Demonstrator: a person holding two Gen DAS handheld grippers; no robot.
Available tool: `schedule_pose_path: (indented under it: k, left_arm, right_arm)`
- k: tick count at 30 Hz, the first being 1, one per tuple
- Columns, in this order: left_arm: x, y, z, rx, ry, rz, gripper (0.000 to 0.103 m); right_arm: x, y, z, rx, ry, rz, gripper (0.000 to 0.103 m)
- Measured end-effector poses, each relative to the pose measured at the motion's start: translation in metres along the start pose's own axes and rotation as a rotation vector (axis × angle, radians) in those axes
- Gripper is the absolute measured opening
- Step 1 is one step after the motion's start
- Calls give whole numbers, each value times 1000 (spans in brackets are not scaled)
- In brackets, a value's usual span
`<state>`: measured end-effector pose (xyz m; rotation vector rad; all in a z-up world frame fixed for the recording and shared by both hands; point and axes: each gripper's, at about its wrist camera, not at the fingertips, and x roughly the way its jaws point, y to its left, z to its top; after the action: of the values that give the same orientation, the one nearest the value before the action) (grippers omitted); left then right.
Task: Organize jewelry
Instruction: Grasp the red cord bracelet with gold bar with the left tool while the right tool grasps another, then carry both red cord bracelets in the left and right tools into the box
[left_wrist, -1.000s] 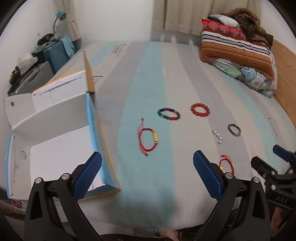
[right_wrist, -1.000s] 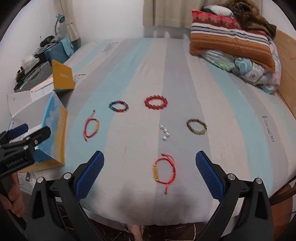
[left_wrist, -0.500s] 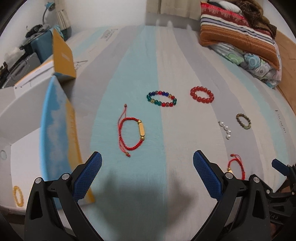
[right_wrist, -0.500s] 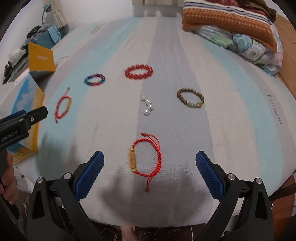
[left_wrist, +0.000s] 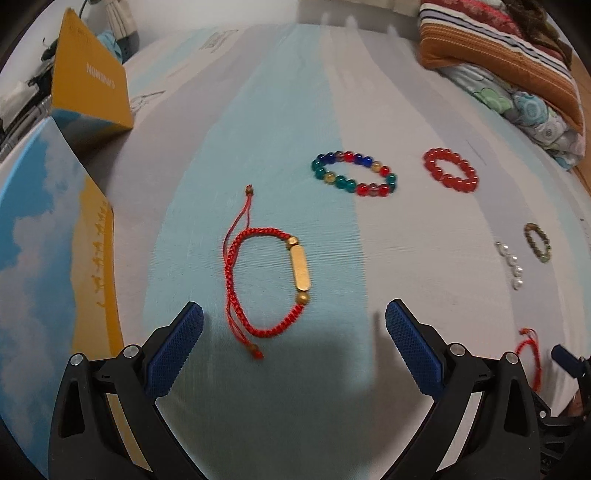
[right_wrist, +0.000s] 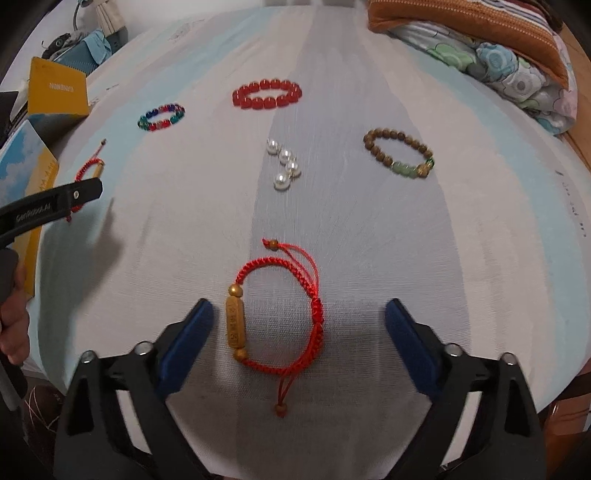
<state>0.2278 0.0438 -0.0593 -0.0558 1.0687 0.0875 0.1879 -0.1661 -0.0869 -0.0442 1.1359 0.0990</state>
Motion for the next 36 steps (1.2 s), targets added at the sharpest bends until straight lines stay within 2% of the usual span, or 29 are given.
schedule_pose_path:
  k: [4, 7, 9, 12, 17, 18, 20, 25, 28, 36]
  left_arm:
    - [12, 6, 0, -3, 9, 11, 97]
    - [16, 6, 2, -3, 5, 16, 96]
    - [17, 6, 2, -1, -3, 20, 95]
    - [16, 5, 1, 1, -6, 18, 86]
    - [12, 3, -1, 10, 1, -10, 57]
    - [12, 2, -1, 10, 3, -14, 54]
    - [11, 2, -2, 8, 8, -22, 39]
    - [9, 0, -4, 13, 17, -26, 14]
    - [5, -2, -6, 24, 19, -30, 9]
    - [-12, -5, -11, 26, 5, -51, 9]
  right_arm:
    - [4, 0, -4, 4, -9, 7, 77]
    - [2, 1, -5, 2, -18, 13, 65]
    - [1, 1, -6, 1, -21, 16, 54]
    - [-1, -1, -5, 8, -21, 8, 42]
    - [-2, -3, -6, 10, -22, 1, 29]
    - [-3, -3, -6, 8, -22, -1, 26]
    - [-3, -3, -6, 6, -22, -4, 23]
    - [-5, -5, -7, 26, -17, 8, 17]
    - [-7, -7, -7, 43, -13, 23, 12]
    - [-18, -6, -9, 43, -26, 22, 11]
